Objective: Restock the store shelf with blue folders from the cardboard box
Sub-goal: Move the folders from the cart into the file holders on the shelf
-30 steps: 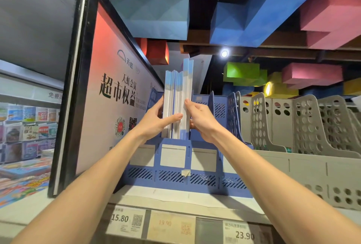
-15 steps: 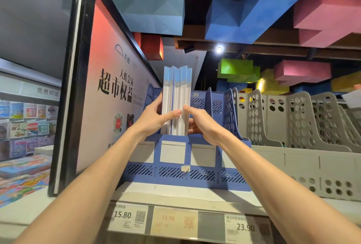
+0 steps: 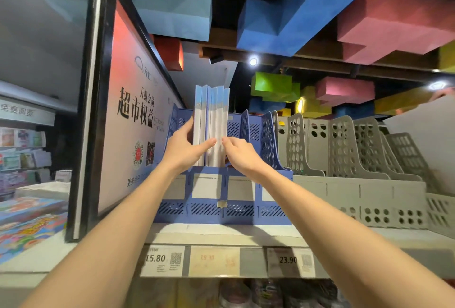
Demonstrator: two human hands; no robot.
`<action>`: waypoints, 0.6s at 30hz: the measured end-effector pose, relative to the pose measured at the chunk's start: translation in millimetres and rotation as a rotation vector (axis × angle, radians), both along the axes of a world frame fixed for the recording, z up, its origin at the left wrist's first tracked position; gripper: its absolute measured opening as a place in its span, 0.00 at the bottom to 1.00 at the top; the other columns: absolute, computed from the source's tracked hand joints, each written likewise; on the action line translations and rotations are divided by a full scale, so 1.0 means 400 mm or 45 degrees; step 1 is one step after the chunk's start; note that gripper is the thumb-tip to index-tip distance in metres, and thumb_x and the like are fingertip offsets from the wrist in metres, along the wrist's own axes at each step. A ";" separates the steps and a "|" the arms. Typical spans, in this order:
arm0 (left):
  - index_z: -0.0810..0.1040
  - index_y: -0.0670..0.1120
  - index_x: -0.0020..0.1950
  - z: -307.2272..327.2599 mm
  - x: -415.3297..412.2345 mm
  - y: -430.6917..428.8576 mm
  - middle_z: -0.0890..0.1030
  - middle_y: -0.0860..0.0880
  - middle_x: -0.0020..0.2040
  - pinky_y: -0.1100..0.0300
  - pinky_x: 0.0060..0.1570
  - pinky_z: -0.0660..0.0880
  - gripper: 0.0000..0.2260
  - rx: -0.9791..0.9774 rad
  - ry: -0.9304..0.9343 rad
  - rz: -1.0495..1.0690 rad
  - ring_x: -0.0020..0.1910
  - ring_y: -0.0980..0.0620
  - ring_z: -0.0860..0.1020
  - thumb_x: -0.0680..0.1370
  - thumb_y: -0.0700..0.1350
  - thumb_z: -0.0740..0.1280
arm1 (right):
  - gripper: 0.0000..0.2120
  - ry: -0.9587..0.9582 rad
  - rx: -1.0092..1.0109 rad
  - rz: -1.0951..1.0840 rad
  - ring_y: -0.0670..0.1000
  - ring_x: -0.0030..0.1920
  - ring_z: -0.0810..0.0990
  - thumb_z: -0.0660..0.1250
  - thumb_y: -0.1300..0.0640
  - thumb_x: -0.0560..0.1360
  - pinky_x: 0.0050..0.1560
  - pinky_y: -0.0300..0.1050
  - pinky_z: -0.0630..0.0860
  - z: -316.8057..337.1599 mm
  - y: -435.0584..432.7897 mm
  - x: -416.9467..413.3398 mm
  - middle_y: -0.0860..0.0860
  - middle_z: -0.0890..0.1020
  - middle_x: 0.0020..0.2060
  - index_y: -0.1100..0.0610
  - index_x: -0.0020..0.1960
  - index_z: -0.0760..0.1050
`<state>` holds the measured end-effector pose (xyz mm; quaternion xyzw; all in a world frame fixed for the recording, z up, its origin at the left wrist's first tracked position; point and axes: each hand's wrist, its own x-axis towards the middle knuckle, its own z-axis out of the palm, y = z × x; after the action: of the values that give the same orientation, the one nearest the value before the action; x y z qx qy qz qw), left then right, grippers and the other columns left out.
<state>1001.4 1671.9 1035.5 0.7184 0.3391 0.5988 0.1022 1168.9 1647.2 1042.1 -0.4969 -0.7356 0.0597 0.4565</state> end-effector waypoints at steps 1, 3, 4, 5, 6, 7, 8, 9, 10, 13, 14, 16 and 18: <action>0.69 0.52 0.78 -0.008 0.004 -0.022 0.78 0.55 0.68 0.66 0.59 0.69 0.31 0.006 -0.014 0.041 0.62 0.59 0.76 0.76 0.50 0.75 | 0.22 0.041 0.034 -0.019 0.58 0.58 0.78 0.51 0.50 0.85 0.61 0.54 0.73 -0.007 -0.015 0.002 0.59 0.82 0.56 0.65 0.62 0.76; 0.72 0.48 0.75 -0.024 0.006 -0.068 0.79 0.51 0.67 0.62 0.62 0.71 0.27 0.009 -0.056 0.157 0.64 0.54 0.77 0.77 0.48 0.74 | 0.17 0.090 0.095 -0.063 0.56 0.53 0.81 0.55 0.52 0.83 0.56 0.52 0.77 -0.019 -0.044 0.008 0.57 0.82 0.51 0.62 0.60 0.76; 0.74 0.46 0.73 -0.030 0.005 -0.093 0.80 0.50 0.65 0.61 0.61 0.71 0.24 0.011 -0.071 0.220 0.63 0.53 0.78 0.78 0.48 0.73 | 0.15 0.094 0.135 -0.107 0.55 0.52 0.81 0.56 0.54 0.82 0.55 0.51 0.78 -0.023 -0.060 0.012 0.55 0.81 0.51 0.61 0.60 0.76; 0.77 0.46 0.70 -0.033 0.003 -0.118 0.82 0.49 0.63 0.61 0.60 0.72 0.21 0.023 -0.078 0.266 0.60 0.52 0.79 0.78 0.47 0.72 | 0.13 0.100 0.182 -0.151 0.55 0.51 0.81 0.57 0.56 0.81 0.53 0.50 0.78 -0.025 -0.077 0.017 0.54 0.80 0.49 0.60 0.58 0.76; 0.79 0.46 0.67 -0.039 0.001 -0.158 0.83 0.50 0.60 0.61 0.58 0.73 0.18 0.030 -0.063 0.303 0.57 0.54 0.80 0.78 0.47 0.72 | 0.11 0.118 0.227 -0.169 0.54 0.49 0.82 0.58 0.57 0.80 0.52 0.50 0.79 -0.032 -0.109 0.022 0.53 0.80 0.46 0.59 0.56 0.77; 0.80 0.47 0.64 -0.042 -0.003 -0.186 0.84 0.51 0.58 0.60 0.58 0.75 0.15 0.038 -0.049 0.319 0.55 0.55 0.80 0.78 0.47 0.71 | 0.11 0.150 0.263 -0.171 0.53 0.47 0.83 0.58 0.57 0.79 0.51 0.51 0.80 -0.038 -0.132 0.022 0.52 0.81 0.45 0.58 0.54 0.77; 0.82 0.48 0.61 -0.046 -0.006 -0.218 0.84 0.52 0.54 0.57 0.59 0.77 0.12 0.052 -0.036 0.336 0.52 0.57 0.81 0.78 0.47 0.71 | 0.11 0.177 0.289 -0.154 0.53 0.45 0.83 0.58 0.55 0.79 0.50 0.52 0.81 -0.047 -0.160 0.020 0.52 0.82 0.43 0.57 0.53 0.78; 0.83 0.49 0.57 -0.052 -0.007 -0.251 0.85 0.55 0.51 0.55 0.58 0.79 0.09 0.071 -0.025 0.353 0.50 0.59 0.81 0.78 0.47 0.71 | 0.11 0.196 0.299 -0.132 0.53 0.45 0.84 0.59 0.54 0.79 0.50 0.53 0.81 -0.057 -0.191 0.020 0.52 0.83 0.43 0.56 0.53 0.78; 0.83 0.51 0.54 -0.064 -0.006 -0.297 0.84 0.57 0.48 0.54 0.57 0.79 0.06 0.097 -0.022 0.389 0.48 0.61 0.81 0.78 0.47 0.70 | 0.12 0.207 0.302 -0.096 0.52 0.46 0.83 0.59 0.52 0.79 0.51 0.53 0.81 -0.075 -0.228 0.021 0.52 0.84 0.44 0.55 0.53 0.79; 0.83 0.55 0.47 -0.119 0.008 -0.426 0.84 0.59 0.43 0.55 0.49 0.80 0.04 0.200 -0.034 0.543 0.44 0.61 0.81 0.78 0.50 0.68 | 0.12 0.262 0.323 0.059 0.51 0.47 0.84 0.60 0.50 0.78 0.51 0.52 0.80 -0.141 -0.336 0.022 0.50 0.85 0.43 0.54 0.51 0.79; 0.82 0.55 0.46 -0.146 0.013 -0.468 0.84 0.59 0.42 0.55 0.48 0.80 0.05 0.199 -0.050 0.581 0.42 0.61 0.81 0.77 0.52 0.67 | 0.10 0.288 0.333 0.111 0.51 0.46 0.84 0.60 0.51 0.78 0.51 0.52 0.79 -0.169 -0.371 0.022 0.49 0.85 0.41 0.53 0.50 0.79; 0.82 0.54 0.45 -0.222 0.012 -0.548 0.84 0.59 0.40 0.53 0.46 0.81 0.07 0.159 -0.090 0.617 0.40 0.60 0.82 0.76 0.55 0.66 | 0.08 0.329 0.327 0.207 0.50 0.44 0.84 0.62 0.53 0.79 0.51 0.52 0.79 -0.237 -0.439 0.017 0.49 0.86 0.39 0.53 0.47 0.79; 0.81 0.54 0.45 -0.311 0.002 -0.641 0.84 0.58 0.40 0.50 0.44 0.81 0.08 0.084 -0.123 0.644 0.38 0.58 0.83 0.76 0.56 0.65 | 0.07 0.355 0.246 0.322 0.49 0.43 0.84 0.62 0.53 0.79 0.50 0.51 0.78 -0.313 -0.510 0.001 0.49 0.85 0.38 0.52 0.46 0.78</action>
<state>1002.2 1415.4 911.3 0.5842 0.4829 0.6497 -0.0583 1169.5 1443.3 916.8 -0.3415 -0.7242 0.1140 0.5882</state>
